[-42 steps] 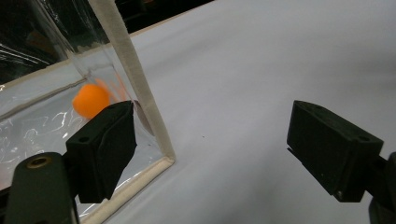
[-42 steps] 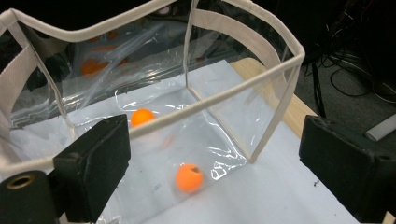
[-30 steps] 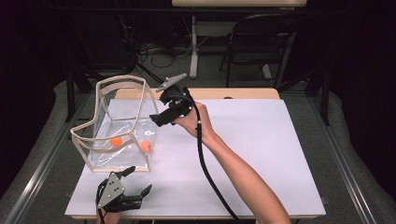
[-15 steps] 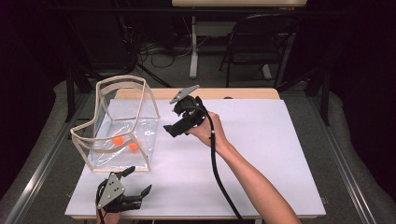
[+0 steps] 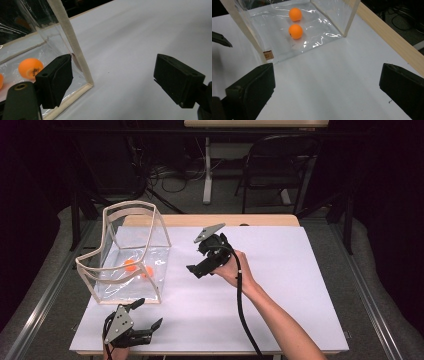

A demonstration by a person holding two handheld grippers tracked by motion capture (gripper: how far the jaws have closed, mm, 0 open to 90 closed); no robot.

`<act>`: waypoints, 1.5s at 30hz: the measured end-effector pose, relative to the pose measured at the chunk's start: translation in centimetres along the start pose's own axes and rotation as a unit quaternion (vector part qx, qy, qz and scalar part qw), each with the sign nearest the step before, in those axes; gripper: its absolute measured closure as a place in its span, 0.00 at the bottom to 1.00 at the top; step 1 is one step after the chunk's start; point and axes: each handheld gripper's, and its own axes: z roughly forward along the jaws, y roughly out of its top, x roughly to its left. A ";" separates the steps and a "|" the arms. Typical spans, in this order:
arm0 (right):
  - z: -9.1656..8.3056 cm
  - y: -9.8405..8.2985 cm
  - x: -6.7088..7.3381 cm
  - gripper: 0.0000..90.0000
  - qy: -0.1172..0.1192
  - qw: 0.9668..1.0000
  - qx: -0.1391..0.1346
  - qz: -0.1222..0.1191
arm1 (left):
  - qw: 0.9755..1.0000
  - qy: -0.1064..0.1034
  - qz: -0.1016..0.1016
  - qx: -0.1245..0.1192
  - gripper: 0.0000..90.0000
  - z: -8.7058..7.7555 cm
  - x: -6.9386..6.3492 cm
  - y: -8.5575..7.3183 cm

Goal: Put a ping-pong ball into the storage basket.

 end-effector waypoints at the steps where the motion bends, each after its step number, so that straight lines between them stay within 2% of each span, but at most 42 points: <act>1: -0.1 -0.2 0.0 0.00 0.001 1.000 0.002 0.000 | 1.000 0.000 0.000 0.000 0.17 0.0 0.0 0.0; 14: -0.3 -3.3 0.7 0.00 0.003 1.000 0.029 -0.004 | 1.000 -0.001 0.000 0.000 0.17 0.1 0.0 0.0; 31: -1.2 -8.0 0.7 0.00 0.005 0.998 0.052 0.020 | 1.000 -0.002 0.002 0.002 0.17 0.1 0.0 0.0; 37: -1.9 -10.0 0.8 0.00 -0.003 0.998 0.057 0.024 | 1.000 0.000 0.001 0.001 0.17 0.1 0.0 0.0; 45: -2.9 -13.0 0.8 0.00 -0.010 0.997 0.062 0.044 | 1.000 -0.001 0.001 0.003 0.17 0.2 0.0 0.0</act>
